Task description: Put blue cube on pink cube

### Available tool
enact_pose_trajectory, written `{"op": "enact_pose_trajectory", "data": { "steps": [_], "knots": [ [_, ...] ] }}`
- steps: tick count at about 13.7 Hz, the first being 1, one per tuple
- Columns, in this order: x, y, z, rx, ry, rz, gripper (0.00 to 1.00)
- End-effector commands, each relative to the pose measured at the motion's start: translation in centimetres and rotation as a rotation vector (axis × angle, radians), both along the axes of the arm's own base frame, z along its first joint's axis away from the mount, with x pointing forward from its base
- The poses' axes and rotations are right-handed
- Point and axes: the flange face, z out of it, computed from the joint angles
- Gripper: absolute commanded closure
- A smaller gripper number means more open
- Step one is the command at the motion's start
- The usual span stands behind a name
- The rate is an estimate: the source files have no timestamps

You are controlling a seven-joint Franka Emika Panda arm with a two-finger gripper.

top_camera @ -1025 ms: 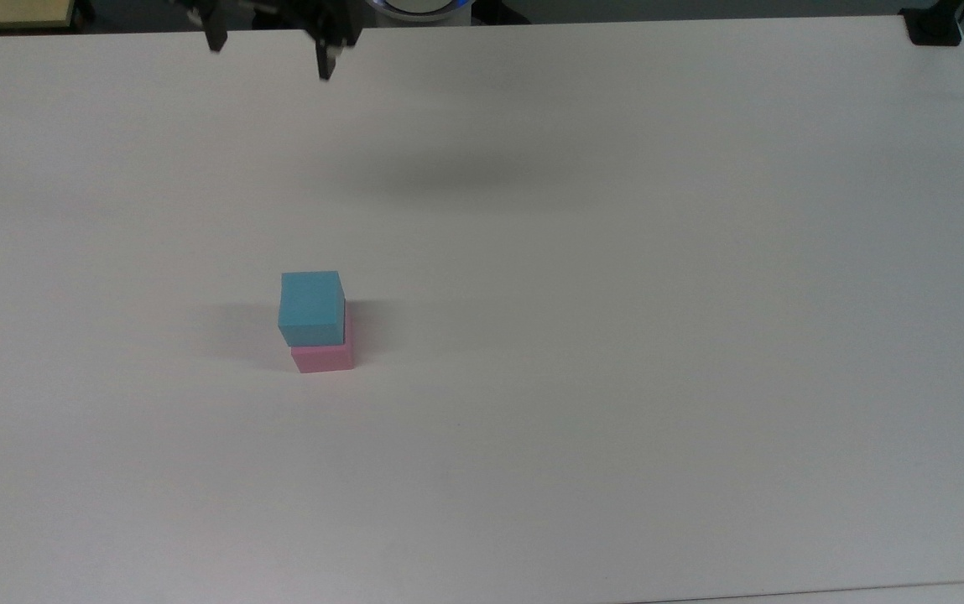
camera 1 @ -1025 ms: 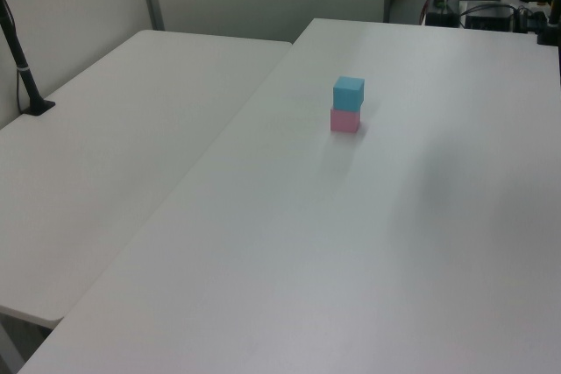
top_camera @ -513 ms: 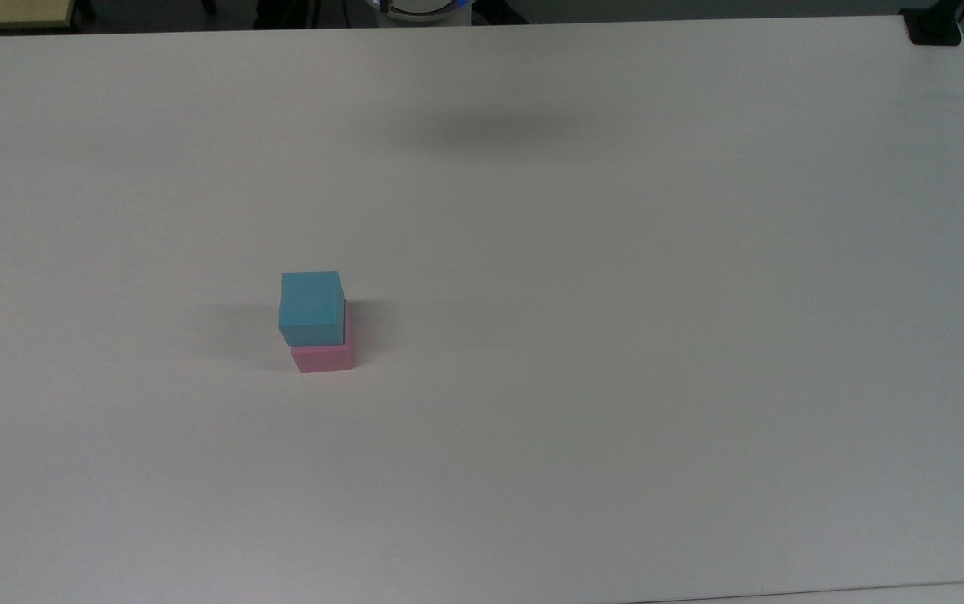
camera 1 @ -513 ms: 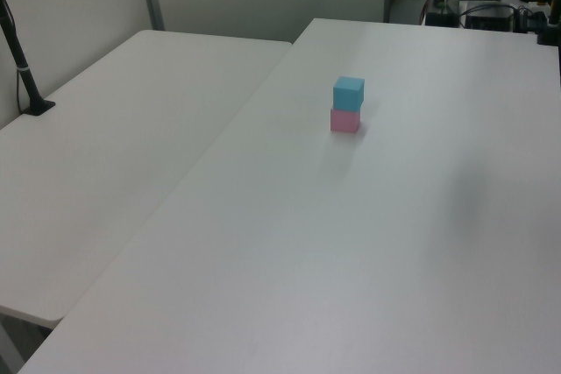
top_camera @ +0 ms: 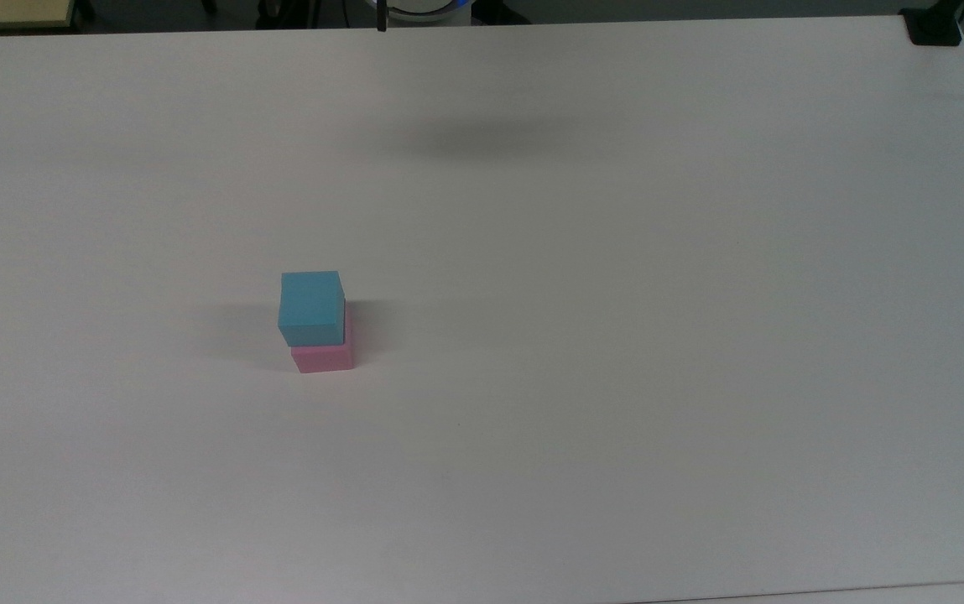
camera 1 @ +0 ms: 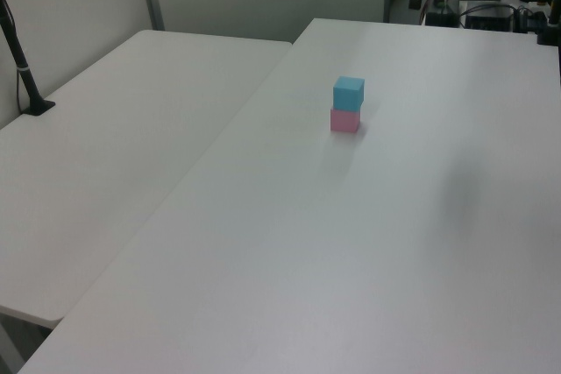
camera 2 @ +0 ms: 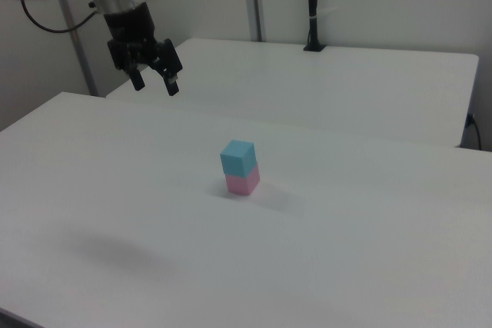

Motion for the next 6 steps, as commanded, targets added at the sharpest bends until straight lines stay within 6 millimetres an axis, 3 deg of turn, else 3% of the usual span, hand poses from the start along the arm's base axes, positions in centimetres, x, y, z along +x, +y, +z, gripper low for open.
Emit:
{"op": "enact_pose_trajectory", "data": {
  "steps": [1,6],
  "knots": [
    [-0.97,-0.81,0.20,0.008,-0.015,0.020,0.00],
    [-0.65,-0.81,-0.05,0.006,-0.012,0.035,0.00]
  ]
}}
